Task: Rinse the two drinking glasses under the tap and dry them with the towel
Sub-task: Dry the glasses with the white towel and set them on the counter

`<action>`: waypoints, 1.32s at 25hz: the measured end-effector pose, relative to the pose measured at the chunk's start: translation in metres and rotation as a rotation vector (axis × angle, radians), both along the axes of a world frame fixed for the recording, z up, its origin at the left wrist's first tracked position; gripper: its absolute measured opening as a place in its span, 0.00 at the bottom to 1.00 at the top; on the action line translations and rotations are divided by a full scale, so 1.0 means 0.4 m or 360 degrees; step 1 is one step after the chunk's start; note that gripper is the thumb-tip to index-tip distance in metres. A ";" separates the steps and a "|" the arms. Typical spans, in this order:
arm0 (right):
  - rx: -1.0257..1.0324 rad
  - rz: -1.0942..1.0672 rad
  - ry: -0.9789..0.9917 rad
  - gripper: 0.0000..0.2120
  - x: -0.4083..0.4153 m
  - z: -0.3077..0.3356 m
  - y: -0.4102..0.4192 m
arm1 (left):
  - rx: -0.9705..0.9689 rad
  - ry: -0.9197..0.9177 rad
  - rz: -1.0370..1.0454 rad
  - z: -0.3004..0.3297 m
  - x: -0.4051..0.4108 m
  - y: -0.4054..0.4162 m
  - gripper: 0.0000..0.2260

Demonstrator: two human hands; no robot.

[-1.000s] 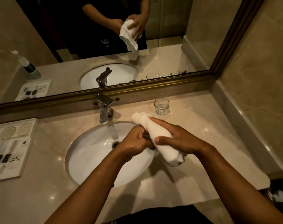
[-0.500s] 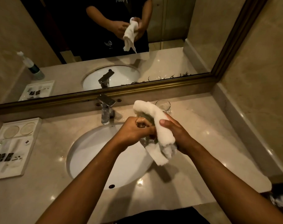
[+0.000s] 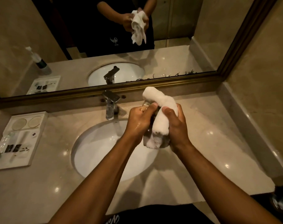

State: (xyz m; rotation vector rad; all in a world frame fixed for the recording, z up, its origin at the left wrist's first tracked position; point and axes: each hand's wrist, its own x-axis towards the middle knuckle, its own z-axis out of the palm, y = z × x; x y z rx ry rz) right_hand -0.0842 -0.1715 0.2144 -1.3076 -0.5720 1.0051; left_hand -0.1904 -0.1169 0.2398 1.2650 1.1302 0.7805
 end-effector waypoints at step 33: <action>0.0020 0.0373 0.0051 0.27 -0.037 -0.056 -0.079 | 0.0145 -0.0422 0.0444 -0.113 -0.087 -0.062 0.23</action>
